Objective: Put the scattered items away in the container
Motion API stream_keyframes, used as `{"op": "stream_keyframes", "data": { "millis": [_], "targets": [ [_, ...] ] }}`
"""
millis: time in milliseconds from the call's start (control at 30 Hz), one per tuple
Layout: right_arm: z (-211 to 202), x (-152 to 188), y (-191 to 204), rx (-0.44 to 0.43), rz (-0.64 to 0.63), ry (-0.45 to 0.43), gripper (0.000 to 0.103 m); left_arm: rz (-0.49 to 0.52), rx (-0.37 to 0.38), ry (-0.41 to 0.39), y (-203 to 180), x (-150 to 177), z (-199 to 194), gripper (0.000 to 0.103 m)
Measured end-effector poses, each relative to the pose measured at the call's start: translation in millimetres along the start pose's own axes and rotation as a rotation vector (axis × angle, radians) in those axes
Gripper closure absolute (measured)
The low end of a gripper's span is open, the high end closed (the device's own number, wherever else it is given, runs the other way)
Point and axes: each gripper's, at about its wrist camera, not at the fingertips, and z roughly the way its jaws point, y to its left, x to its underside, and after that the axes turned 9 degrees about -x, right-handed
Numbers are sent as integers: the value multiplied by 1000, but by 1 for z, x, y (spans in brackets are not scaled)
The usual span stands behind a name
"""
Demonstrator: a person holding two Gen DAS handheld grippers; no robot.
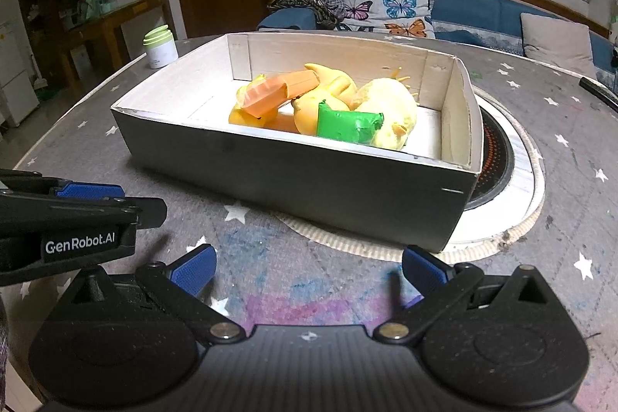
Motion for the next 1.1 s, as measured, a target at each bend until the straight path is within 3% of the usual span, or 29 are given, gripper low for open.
{"op": "stream_keyframes", "data": {
  "millis": [1100],
  "targets": [
    [14,-10,4,5,5,26,0,30,6,-19,0,-12,9,65]
  ]
}}
